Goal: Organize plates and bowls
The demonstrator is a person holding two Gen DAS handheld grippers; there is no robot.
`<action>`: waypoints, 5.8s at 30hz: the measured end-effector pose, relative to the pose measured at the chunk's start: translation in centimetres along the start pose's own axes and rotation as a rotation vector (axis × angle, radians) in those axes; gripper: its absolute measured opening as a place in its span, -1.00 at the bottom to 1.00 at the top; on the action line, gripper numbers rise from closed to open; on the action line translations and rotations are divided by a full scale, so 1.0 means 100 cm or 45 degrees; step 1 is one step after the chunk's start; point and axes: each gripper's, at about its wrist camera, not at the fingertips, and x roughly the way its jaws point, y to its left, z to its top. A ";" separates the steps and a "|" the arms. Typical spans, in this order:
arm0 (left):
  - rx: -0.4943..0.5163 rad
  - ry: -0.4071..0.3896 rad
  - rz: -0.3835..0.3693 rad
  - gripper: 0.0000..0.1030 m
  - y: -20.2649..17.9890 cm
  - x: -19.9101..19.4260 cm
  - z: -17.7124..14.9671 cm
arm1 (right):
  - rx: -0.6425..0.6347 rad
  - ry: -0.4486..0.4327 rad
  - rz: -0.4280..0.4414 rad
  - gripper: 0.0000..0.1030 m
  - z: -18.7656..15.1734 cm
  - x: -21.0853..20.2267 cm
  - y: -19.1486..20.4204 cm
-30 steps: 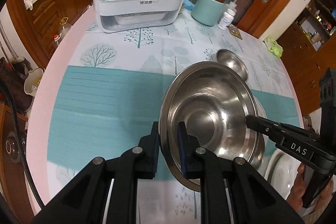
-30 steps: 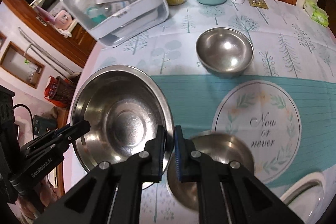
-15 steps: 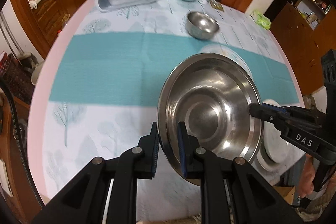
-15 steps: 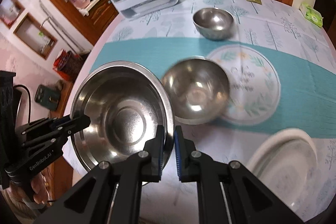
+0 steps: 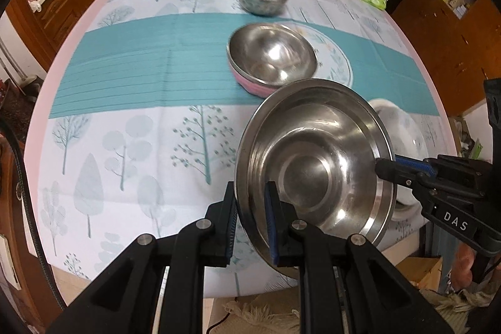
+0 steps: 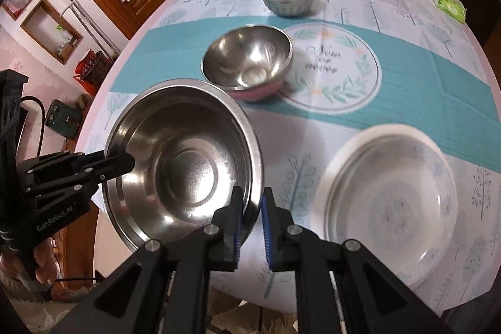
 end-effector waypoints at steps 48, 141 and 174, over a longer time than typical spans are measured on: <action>-0.003 0.071 0.055 -0.17 0.027 0.071 0.015 | 0.084 0.105 -0.115 -0.75 -0.003 0.060 0.000; -0.028 0.072 -0.179 -0.77 0.042 0.118 0.153 | 0.281 0.020 -0.078 -0.81 0.132 0.086 -0.041; 0.006 -0.186 -0.106 -0.77 -0.003 -0.039 0.051 | 0.052 -0.161 -0.012 -0.80 0.045 -0.042 0.005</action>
